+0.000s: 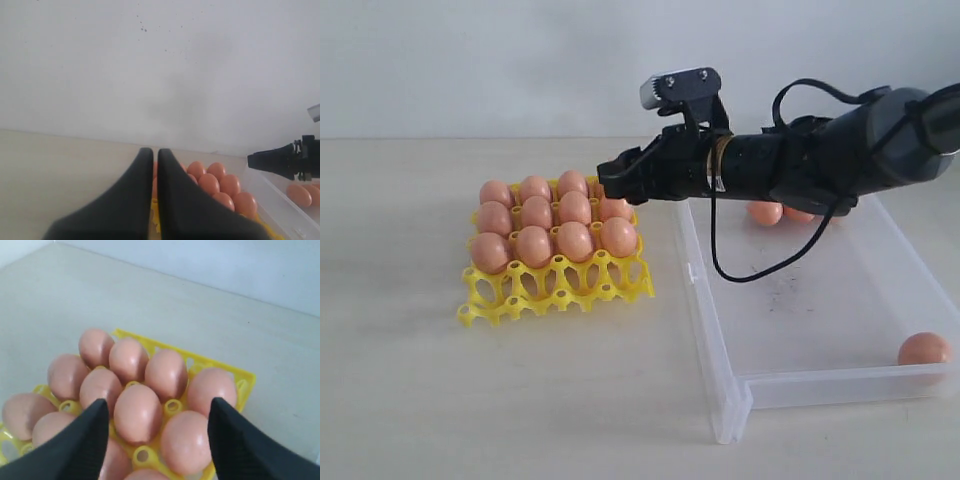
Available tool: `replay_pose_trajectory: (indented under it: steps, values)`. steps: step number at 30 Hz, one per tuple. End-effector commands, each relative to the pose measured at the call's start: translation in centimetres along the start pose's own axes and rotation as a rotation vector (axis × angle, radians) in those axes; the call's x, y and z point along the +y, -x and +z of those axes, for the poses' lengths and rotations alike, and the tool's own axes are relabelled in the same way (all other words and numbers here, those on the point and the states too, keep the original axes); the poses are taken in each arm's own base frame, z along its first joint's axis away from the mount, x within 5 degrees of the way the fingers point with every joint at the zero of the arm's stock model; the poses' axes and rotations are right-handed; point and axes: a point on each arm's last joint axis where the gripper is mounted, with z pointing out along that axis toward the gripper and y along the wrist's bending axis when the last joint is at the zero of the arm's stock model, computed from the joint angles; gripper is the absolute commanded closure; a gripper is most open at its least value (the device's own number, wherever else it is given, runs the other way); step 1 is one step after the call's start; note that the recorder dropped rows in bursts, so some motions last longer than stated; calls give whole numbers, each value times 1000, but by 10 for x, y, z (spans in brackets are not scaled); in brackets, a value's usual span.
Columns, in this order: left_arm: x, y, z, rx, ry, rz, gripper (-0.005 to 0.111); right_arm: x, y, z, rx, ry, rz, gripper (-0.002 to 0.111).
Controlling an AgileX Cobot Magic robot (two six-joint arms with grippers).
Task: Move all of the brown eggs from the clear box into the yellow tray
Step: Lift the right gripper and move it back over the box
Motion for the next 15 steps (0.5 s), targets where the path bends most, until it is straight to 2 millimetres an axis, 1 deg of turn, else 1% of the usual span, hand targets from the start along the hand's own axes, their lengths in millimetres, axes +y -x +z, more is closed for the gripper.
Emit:
replay_pose_trajectory:
  steps: [1, 4, 6, 9, 11, 15]
  values:
    - [0, 3, 0, -20, -4, -17, 103, 6, 25, -19, -15, 0, -24, 79]
    - [0, 3, 0, -20, -4, -17, 103, 13, 38, -32, 3, 5, -116, 108]
    - [0, 3, 0, -20, -4, -17, 103, 13, 48, -42, 16, -39, -156, 109]
    - [0, 3, 0, -20, -4, -17, 103, 9, 62, -60, 36, -170, -197, 109]
    - [0, 3, 0, -20, -4, -17, 103, 2, 73, -76, 37, -307, -185, 109]
    - [0, 3, 0, -20, -4, -17, 103, -13, 83, -113, 82, -614, -203, 109]
